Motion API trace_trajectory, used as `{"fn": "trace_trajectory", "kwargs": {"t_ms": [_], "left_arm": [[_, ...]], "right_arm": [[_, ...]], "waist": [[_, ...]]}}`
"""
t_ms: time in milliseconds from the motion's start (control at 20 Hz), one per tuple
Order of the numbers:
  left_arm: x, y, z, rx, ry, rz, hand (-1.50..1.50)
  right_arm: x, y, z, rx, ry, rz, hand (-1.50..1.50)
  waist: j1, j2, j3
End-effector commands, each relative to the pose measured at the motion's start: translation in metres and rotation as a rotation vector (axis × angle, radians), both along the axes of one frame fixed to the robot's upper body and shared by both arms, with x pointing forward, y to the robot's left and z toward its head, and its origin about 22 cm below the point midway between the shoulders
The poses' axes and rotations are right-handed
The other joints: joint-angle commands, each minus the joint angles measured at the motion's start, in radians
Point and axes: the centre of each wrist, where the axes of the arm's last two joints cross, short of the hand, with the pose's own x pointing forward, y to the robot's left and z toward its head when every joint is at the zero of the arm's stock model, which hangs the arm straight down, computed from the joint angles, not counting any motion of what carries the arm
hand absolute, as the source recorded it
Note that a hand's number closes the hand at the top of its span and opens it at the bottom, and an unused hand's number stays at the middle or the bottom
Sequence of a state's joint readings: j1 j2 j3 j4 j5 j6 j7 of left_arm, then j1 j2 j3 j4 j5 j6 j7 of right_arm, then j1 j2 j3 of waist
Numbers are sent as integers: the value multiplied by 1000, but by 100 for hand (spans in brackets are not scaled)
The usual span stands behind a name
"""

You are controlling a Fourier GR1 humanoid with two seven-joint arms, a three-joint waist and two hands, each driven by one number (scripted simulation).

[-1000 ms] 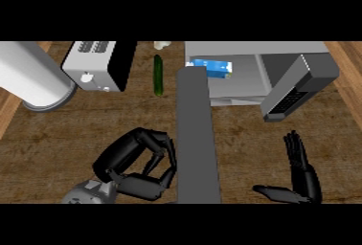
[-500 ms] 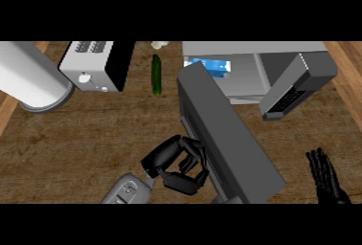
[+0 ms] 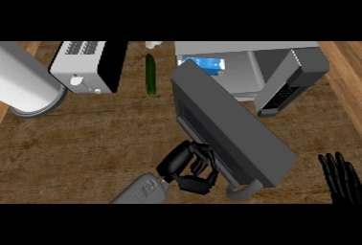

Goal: Pick up the milk, place it into the microwave and close the microwave

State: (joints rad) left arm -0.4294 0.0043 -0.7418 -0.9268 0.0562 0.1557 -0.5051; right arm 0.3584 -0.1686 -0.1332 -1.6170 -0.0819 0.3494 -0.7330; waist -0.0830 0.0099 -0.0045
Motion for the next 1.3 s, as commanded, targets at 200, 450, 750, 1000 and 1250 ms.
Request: {"fn": "trace_trajectory", "kwargs": {"t_ms": [200, 450, 750, 1000, 1250], "left_arm": [[6, -24, 5, 38, 37, 6, 150], [-4, -34, 13, -90, 38, 53, 150], [11, -43, 36, -185, 14, 168, 150], [19, -45, 45, -224, 9, 302, 150], [38, -53, 66, -218, 18, 376, -150]], "right_arm": [[3, 3, 41, 0, -56, 110, -150], [13, 13, 52, -9, -54, 173, -150], [7, -3, 70, -48, -50, 204, -150], [20, -7, 91, -123, -91, 221, -150], [26, -9, 104, -92, -133, 215, -150]], "waist": [[-48, 9, -1], [-73, 20, -3], [-110, 21, -3], [-128, 30, -4], [-159, 36, -2]]}}
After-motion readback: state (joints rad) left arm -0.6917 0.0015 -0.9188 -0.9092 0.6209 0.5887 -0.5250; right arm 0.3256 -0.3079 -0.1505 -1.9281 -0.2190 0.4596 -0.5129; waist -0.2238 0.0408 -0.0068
